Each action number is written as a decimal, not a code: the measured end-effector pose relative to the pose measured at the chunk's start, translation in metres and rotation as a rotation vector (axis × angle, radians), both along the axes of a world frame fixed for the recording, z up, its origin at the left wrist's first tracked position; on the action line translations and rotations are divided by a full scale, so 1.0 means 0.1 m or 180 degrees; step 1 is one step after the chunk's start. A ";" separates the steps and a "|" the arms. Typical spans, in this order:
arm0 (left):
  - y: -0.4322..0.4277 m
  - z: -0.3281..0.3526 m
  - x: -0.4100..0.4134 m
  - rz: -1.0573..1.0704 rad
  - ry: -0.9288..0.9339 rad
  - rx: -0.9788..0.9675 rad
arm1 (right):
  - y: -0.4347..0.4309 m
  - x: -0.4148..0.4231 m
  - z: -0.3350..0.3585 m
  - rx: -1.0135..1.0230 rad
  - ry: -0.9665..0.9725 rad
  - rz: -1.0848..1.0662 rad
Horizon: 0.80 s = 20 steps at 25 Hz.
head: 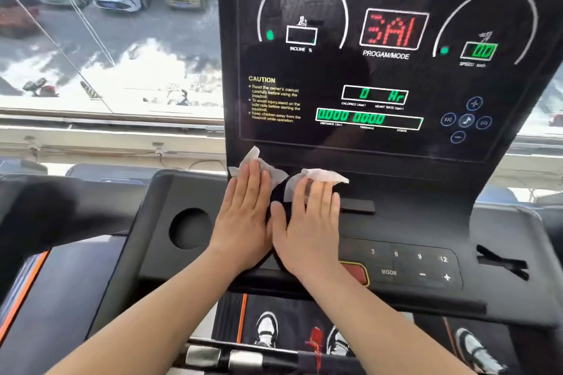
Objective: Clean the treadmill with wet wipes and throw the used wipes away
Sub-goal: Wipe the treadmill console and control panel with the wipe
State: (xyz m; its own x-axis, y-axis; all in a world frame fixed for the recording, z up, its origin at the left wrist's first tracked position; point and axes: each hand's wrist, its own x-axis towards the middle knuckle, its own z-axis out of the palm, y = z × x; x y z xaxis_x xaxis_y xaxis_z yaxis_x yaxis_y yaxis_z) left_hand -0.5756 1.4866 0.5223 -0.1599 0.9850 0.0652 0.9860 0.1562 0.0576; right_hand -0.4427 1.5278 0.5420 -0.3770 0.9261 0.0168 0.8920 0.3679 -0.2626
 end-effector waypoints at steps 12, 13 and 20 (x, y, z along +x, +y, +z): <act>-0.38 -0.25 0.29 -0.0243 -0.0346 -0.0345 | -0.23 0.52 -0.11 -0.0094 -0.0516 0.1082; -0.38 -0.24 0.39 -0.0328 -0.0372 -0.0403 | -0.24 0.64 -0.12 -0.0123 -0.0550 0.1036; -0.16 0.09 1.30 -0.0872 -0.0570 -0.0912 | -0.07 1.56 -0.11 -0.0072 -0.0645 0.0561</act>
